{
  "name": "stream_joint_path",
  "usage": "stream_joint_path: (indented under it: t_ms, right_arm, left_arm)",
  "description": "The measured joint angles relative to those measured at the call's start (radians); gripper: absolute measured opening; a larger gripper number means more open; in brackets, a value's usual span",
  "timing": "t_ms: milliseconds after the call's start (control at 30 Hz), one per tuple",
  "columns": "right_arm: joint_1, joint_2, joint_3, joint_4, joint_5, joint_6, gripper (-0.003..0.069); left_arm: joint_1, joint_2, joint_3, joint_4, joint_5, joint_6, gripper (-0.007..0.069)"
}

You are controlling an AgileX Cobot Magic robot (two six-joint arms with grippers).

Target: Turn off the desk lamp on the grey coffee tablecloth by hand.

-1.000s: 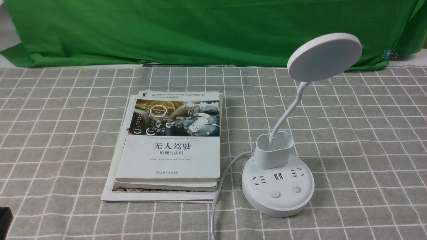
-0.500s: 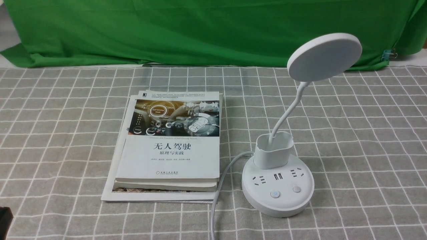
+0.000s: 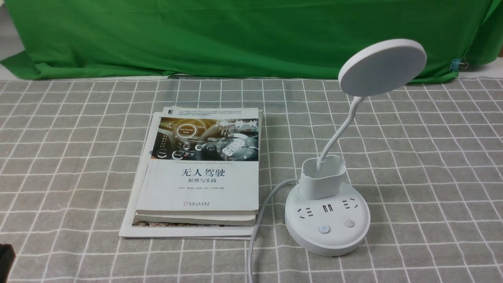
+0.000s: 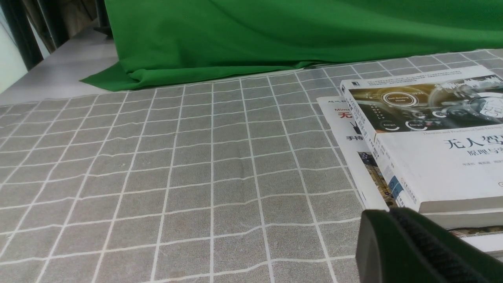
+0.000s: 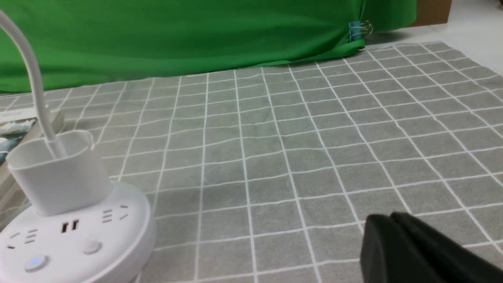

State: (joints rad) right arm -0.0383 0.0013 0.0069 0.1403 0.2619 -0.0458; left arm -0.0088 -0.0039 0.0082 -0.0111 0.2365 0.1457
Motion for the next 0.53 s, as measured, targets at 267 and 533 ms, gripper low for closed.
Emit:
stream_joint_path:
  t_ms: [267,533]
  right_arm:
    - [0.000,0.000,0.000,0.000,0.000,0.000,0.0054]
    - [0.000,0.000,0.000,0.000,0.000,0.000,0.0076]
  left_arm:
    - [0.000,0.000,0.000,0.000,0.000,0.000,0.0001]
    - [0.000,0.000,0.000,0.000,0.000,0.000,0.0001]
